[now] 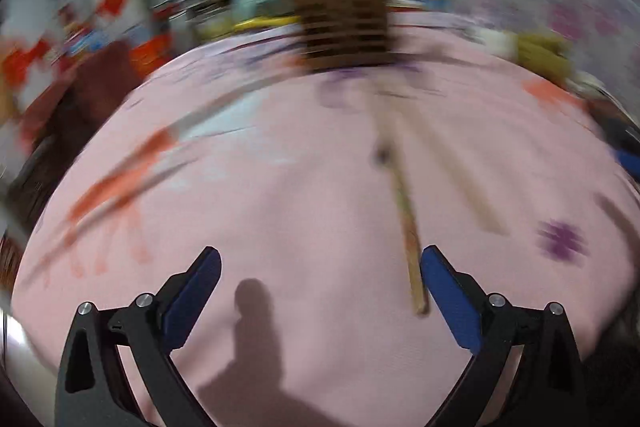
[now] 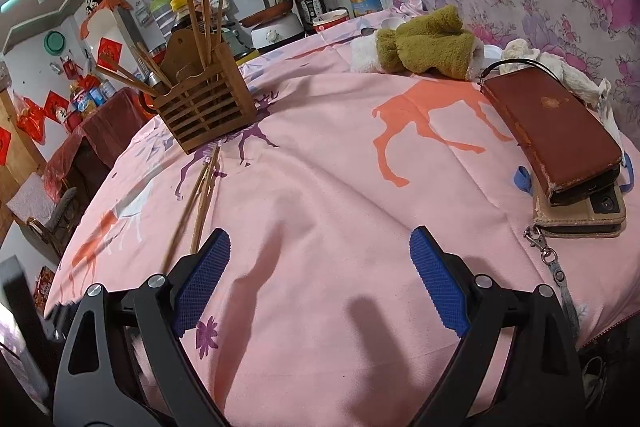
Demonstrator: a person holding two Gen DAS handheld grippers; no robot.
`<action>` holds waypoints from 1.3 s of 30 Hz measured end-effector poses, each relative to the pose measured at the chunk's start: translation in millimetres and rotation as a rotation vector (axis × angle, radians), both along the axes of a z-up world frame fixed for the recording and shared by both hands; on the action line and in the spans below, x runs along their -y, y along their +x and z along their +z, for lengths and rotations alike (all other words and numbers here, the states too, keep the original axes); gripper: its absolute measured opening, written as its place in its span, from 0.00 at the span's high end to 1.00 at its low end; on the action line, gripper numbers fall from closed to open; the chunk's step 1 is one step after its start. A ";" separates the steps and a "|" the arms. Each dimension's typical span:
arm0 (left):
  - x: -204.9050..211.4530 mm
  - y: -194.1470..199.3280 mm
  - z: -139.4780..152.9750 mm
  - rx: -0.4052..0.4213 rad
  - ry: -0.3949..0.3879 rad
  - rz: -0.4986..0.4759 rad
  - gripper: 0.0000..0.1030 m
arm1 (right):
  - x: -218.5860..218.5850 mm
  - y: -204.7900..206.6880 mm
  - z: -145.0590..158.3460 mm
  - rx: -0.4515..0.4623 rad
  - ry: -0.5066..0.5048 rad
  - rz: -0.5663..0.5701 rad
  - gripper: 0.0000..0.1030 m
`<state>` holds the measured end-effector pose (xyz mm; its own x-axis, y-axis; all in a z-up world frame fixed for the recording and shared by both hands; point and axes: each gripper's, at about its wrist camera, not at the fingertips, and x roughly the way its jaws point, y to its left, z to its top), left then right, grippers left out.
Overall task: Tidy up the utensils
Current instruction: 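Move both open tools back over the remaining chopsticks on the sheet, then close the left tool on a chopstick while the right tool closes on another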
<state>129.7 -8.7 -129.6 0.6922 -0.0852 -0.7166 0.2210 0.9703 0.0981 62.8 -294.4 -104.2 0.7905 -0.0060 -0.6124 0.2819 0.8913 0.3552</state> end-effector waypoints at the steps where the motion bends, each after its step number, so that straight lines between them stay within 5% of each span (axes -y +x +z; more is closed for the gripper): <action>1: -15.5 3.4 1.1 -0.017 -0.048 0.026 0.04 | -1.2 -0.1 0.2 0.002 -0.001 0.007 0.14; 4: -60.5 5.3 7.6 -0.020 -0.227 0.089 0.05 | -9.8 -0.4 1.4 0.013 -0.020 0.043 0.14; 7: -73.1 5.8 8.8 -0.002 -0.276 0.117 0.05 | -27.3 -2.0 5.0 0.035 -0.076 0.104 0.14; 9: -72.0 8.3 1.6 -0.015 -0.273 0.125 0.05 | -41.9 -3.4 6.9 0.048 -0.123 0.159 0.14; 15: -45.6 0.0 -10.2 0.065 -0.079 0.148 0.05 | -82.8 -1.2 3.5 0.040 -0.208 0.358 0.15; 22: -51.3 0.2 -11.7 0.066 -0.094 0.150 0.05 | -114.0 1.1 3.3 0.046 -0.244 0.528 0.56; 26: -50.8 0.5 -11.7 0.066 -0.094 0.150 0.05 | -122.5 7.6 -2.1 0.026 -0.245 0.563 0.67; 34: -50.6 0.3 -11.9 0.066 -0.093 0.150 0.05 | -123.3 33.6 -22.2 -0.070 -0.225 0.549 0.67; 39: -50.4 0.4 -12.2 0.066 -0.092 0.150 0.05 | -108.9 40.0 -24.4 -0.089 -0.260 0.449 0.93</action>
<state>130.0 41.8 -141.7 0.7471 -0.0406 -0.6634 0.0688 0.9975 0.0165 102.8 -185.5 -128.6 0.6952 0.1606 -0.7006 -0.1286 0.9868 0.0985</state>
